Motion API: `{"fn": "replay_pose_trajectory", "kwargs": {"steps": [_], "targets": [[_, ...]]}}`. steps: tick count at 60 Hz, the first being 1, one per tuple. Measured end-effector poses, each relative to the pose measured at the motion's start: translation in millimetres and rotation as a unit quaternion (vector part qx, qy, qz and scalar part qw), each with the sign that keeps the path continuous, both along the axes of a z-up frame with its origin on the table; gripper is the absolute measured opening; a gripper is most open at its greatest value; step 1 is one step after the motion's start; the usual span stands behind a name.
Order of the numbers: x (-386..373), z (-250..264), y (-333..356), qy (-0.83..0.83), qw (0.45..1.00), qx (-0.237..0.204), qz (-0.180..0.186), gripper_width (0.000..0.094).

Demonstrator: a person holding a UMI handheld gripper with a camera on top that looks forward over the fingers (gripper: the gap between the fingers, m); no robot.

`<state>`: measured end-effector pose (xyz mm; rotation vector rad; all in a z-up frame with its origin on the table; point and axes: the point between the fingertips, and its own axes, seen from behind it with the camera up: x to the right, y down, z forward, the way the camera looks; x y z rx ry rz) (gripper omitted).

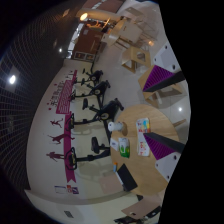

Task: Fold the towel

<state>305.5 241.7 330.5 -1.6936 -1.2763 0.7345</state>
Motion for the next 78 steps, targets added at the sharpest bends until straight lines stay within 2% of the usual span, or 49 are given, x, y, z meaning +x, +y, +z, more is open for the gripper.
{"fn": "replay_pose_trajectory", "kwargs": {"steps": [14,29,54,62,78], "targets": [[-7,-17,-36,-0.012,1.0,-0.003,0.024,0.0854],[-29,-47,-92,-0.035,0.997,-0.005,0.071,0.0854],[-99,-134,-216,-0.044,0.987,-0.01,0.154,0.0856],[-143,-164,-237,-0.035,0.987,-0.004,0.157,0.0856],[-248,-237,-244,-0.043,0.99,-0.002,0.132,0.0859]]}}
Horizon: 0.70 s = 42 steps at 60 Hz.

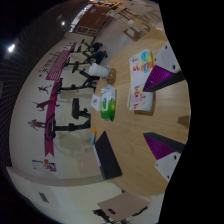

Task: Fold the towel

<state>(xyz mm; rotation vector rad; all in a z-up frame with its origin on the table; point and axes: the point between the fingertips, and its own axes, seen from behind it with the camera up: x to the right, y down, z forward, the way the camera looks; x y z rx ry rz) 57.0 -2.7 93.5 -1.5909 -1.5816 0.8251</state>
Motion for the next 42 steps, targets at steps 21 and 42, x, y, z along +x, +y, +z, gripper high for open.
{"fn": "replay_pose_trajectory", "kwargs": {"steps": [21,42], "targets": [[-96,-97,31,-0.052,0.998,0.004,-0.038,0.0829],[-102,-104,-8,-0.099,0.995,0.003,-0.013,0.003]]}}
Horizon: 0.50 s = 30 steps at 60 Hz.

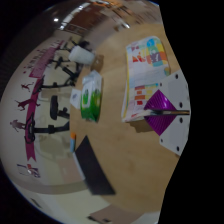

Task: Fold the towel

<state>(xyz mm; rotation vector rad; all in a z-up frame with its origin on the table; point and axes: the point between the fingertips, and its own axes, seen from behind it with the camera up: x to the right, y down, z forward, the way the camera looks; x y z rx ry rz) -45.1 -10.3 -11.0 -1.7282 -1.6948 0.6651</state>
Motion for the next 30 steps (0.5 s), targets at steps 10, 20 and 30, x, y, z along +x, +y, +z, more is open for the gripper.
{"fn": "replay_pose_trajectory", "kwargs": {"steps": [10,20,30], "targets": [[10,61,-57,0.018,0.993,-0.116,0.027,0.0028],[4,127,-27,0.059,0.982,-0.18,-0.011,0.0029],[4,115,64,0.063,0.986,-0.14,-0.072,0.0029]]}}
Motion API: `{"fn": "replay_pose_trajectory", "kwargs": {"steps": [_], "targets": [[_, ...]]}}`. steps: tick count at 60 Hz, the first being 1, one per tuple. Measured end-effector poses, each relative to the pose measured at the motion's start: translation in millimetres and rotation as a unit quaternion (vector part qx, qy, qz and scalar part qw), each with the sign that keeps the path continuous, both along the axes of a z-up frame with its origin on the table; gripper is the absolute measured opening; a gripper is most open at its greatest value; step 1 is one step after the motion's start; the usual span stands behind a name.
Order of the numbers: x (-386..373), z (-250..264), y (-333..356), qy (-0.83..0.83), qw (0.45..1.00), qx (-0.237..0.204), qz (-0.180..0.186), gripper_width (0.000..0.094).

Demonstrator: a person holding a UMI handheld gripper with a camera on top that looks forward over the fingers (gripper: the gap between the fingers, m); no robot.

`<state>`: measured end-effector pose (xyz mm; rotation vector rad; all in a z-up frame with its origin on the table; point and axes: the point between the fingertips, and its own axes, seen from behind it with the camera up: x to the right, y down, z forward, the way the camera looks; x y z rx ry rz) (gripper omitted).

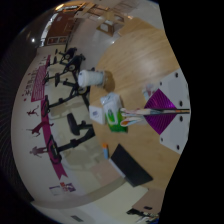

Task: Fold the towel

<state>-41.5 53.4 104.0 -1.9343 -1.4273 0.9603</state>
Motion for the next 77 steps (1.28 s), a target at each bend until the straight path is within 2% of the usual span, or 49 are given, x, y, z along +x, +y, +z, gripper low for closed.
{"fn": "replay_pose_trajectory", "kwargs": {"steps": [4,9,14,17,22,26,28,33,38,44,49,61,77], "targets": [[5,-25,31,-0.019,1.0,0.015,-0.014,0.0028],[3,-60,57,-0.041,0.997,0.058,-0.019,0.003],[13,-88,67,-0.064,0.995,0.082,0.0,0.0051],[8,-100,65,-0.067,0.994,0.088,0.008,0.0126],[9,-98,71,-0.064,0.993,0.102,0.003,0.0544],[16,-76,77,-0.051,0.992,0.111,0.004,0.0879],[23,-62,79,-0.047,0.992,0.114,0.001,0.0816],[49,-20,77,-0.042,0.992,0.116,-0.003,0.0868],[86,23,65,-0.047,0.992,0.114,0.002,0.0857],[142,78,55,-0.054,0.991,0.123,-0.008,0.0856],[171,104,46,-0.05,0.99,0.128,-0.019,0.0854],[208,124,27,-0.041,0.991,0.122,-0.037,0.0856],[214,124,4,-0.036,0.991,0.126,-0.022,0.0849]]}}
